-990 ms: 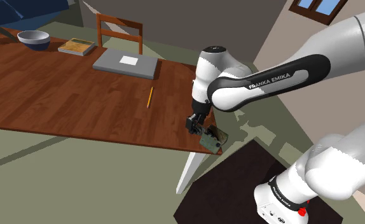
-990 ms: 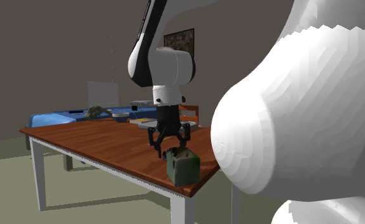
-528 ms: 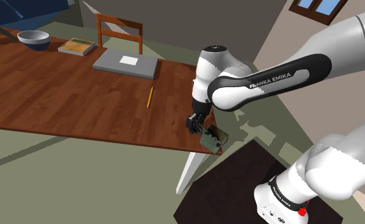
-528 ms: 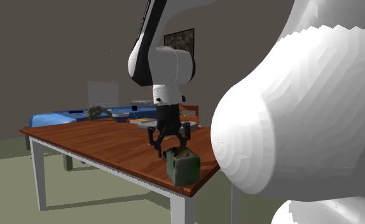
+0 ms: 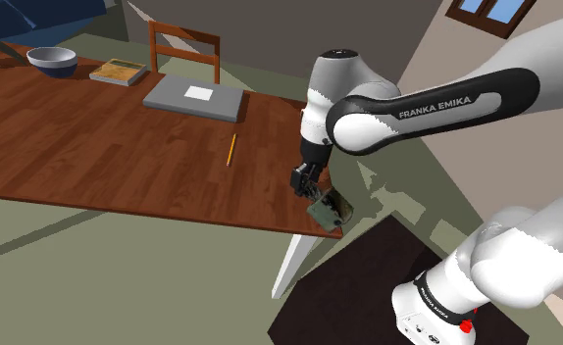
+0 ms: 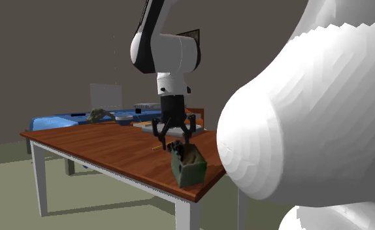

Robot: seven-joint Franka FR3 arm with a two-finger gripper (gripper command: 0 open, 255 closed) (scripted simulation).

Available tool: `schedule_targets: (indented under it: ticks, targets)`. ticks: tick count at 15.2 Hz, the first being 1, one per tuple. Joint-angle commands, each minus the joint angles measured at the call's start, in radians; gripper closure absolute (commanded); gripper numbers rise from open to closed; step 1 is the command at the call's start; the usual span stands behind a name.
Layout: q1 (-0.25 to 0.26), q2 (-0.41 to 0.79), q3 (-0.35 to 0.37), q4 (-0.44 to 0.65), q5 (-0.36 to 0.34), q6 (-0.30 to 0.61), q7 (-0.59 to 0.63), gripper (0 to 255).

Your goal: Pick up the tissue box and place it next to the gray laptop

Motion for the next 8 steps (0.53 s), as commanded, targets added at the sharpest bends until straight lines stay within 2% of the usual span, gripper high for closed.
schedule_targets:
  ticks: [1,8]
  targets:
    - [0.001,-0.017,-0.002,0.017,0.004,-0.033,-0.003,255]
    - [0.003,-0.062,-0.011,0.073,0.013,-0.134,-0.015,255]
